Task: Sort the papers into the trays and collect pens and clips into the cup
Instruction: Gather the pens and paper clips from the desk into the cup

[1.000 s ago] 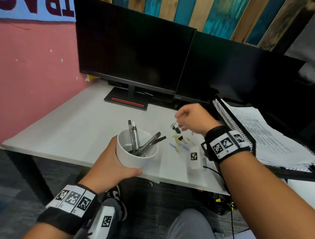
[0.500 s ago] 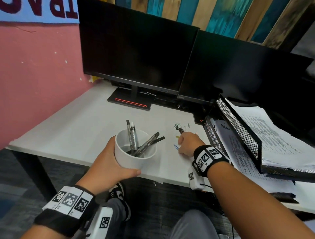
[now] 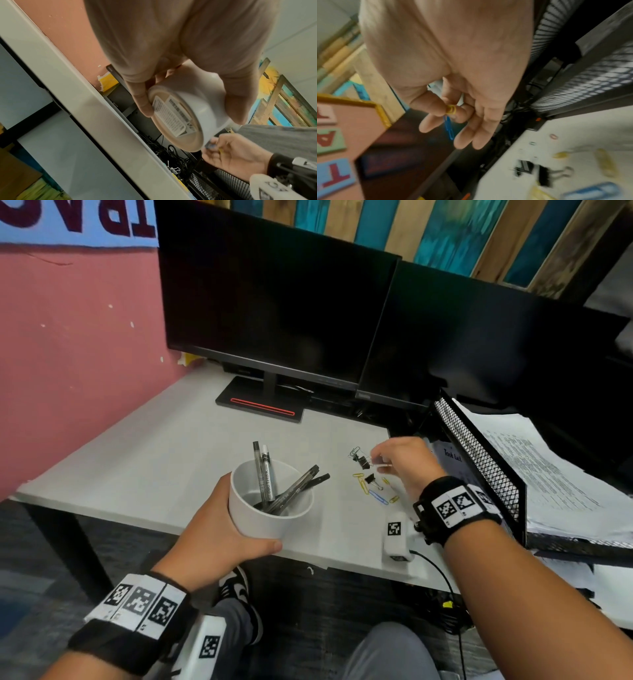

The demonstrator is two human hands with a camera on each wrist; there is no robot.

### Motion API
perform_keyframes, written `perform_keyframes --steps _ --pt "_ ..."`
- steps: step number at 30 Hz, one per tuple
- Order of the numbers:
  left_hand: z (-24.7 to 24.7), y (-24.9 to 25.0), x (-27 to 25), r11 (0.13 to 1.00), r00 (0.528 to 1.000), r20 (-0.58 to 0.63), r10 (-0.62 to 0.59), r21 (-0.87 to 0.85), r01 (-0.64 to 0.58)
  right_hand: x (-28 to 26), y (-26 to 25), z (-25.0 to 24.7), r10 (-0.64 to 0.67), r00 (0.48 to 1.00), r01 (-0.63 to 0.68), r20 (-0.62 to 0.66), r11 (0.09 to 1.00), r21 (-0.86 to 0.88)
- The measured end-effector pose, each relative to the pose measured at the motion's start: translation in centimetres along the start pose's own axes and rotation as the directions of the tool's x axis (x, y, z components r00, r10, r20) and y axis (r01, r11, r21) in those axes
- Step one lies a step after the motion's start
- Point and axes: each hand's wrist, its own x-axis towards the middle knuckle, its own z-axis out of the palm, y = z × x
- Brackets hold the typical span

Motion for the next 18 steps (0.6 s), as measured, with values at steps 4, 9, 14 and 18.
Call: perform_keyframes --steps 4,9,14,18 --pt "0.5 0.1 0.2 1.0 1.0 0.01 0.008 0.003 -0.008 -2.5 -4.4 1.0 -0.147 0.981 0.137 0.126 0.987 0.085" --pt "1.4 0.5 0.3 1.0 0.999 0.034 0.025 -0.009 -0.025 -6.2 -8.1 3.3 -0.306 0.871 0.365 0.384 0.927 -0.089" --pt "1.8 0.6 0.2 0.999 0.998 0.058 0.038 -0.019 -0.037 -9.2 -9.3 5.6 -0.267 0.747 0.574 0.609 0.722 -0.387" --pt "1.7 0.8 0.1 0.999 0.998 0.05 0.027 -0.024 -0.026 -9.3 -9.0 6.0 -0.349 0.696 0.662 0.628 0.65 -0.373"
